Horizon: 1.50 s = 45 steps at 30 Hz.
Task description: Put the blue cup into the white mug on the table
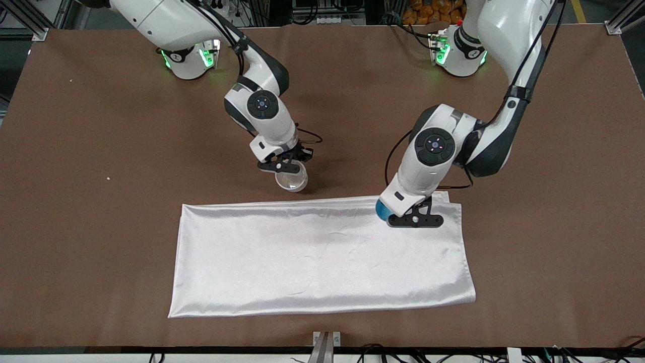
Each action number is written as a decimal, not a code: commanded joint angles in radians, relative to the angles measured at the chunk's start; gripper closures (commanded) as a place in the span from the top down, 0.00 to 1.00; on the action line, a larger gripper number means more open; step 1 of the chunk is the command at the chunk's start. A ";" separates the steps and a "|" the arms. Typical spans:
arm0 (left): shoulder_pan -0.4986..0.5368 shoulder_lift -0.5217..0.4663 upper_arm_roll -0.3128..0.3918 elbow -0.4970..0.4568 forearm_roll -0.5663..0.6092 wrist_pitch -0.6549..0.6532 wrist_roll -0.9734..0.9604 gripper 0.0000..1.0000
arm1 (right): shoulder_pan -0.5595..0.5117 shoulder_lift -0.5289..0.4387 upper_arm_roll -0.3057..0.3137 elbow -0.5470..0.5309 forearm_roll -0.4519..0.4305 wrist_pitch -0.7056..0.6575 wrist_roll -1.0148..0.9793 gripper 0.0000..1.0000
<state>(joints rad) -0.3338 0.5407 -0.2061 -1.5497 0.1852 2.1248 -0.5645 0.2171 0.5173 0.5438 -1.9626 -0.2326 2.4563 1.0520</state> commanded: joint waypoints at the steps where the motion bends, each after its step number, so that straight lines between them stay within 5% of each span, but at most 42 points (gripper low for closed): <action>1: -0.024 -0.005 0.005 -0.018 0.033 -0.008 -0.049 0.00 | -0.005 0.010 0.002 -0.009 -0.036 0.020 0.033 0.00; 22: -0.019 -0.013 0.005 -0.035 0.033 -0.023 -0.064 0.00 | -0.002 0.070 -0.008 -0.006 -0.134 0.087 0.114 0.00; 26: -0.019 -0.013 0.005 -0.035 0.033 -0.023 -0.066 0.00 | -0.002 0.070 -0.008 -0.004 -0.134 0.085 0.152 0.66; 29: -0.018 -0.013 0.005 -0.035 0.033 -0.023 -0.064 0.00 | -0.001 0.069 -0.008 -0.005 -0.134 0.079 0.161 1.00; 45: -0.024 -0.028 -0.002 -0.012 0.013 -0.023 -0.075 0.00 | -0.021 -0.062 0.070 0.019 -0.119 -0.106 0.194 1.00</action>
<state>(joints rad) -0.3498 0.5384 -0.2025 -1.5677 0.1852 2.1173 -0.6023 0.2169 0.5430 0.5613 -1.9431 -0.3357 2.4378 1.1938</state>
